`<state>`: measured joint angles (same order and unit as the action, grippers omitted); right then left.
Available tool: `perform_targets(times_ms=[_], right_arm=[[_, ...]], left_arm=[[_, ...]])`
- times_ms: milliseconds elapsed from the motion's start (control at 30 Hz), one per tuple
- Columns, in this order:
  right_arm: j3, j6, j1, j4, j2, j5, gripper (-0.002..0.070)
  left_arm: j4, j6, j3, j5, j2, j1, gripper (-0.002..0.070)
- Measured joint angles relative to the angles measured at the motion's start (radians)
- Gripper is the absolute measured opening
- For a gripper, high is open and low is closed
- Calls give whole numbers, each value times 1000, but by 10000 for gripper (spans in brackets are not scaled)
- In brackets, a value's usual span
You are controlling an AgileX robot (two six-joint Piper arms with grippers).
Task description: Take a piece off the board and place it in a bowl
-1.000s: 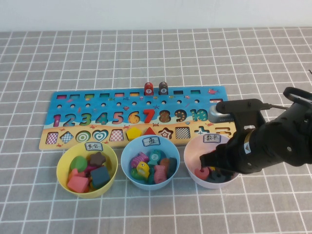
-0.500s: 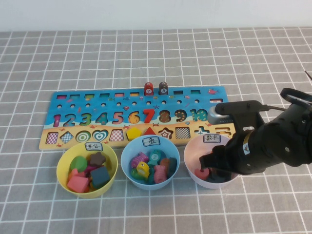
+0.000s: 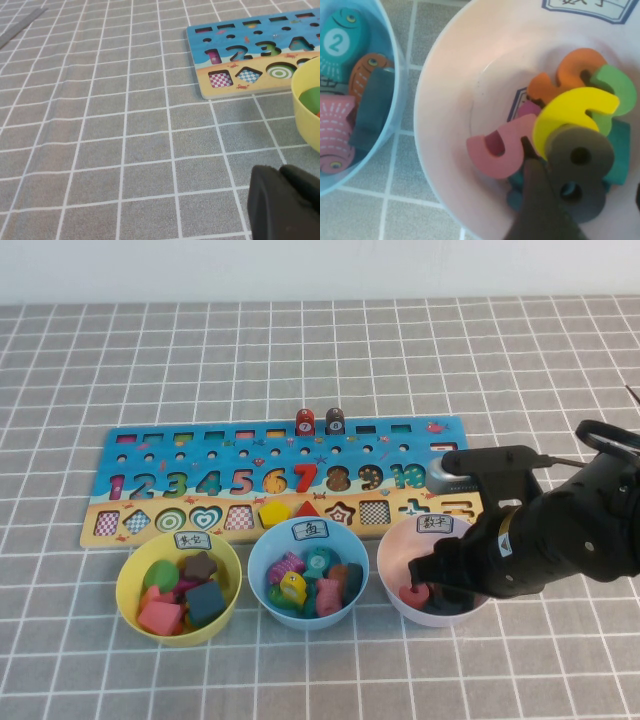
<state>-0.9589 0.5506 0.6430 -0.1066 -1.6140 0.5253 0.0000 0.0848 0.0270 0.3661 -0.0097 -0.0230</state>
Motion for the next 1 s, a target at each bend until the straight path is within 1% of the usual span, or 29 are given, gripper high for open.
perform_targets(times_ms=[533, 667, 1000], right_arm=[[0, 0, 0, 14, 28, -15, 356], [0, 0, 0, 53, 38, -17, 356], [0, 0, 0, 86, 42, -19, 355]], left_arm=[[0, 0, 0, 0, 0, 0, -4], [0, 0, 0, 0, 0, 0, -4], [0, 0, 0, 0, 0, 0, -4]])
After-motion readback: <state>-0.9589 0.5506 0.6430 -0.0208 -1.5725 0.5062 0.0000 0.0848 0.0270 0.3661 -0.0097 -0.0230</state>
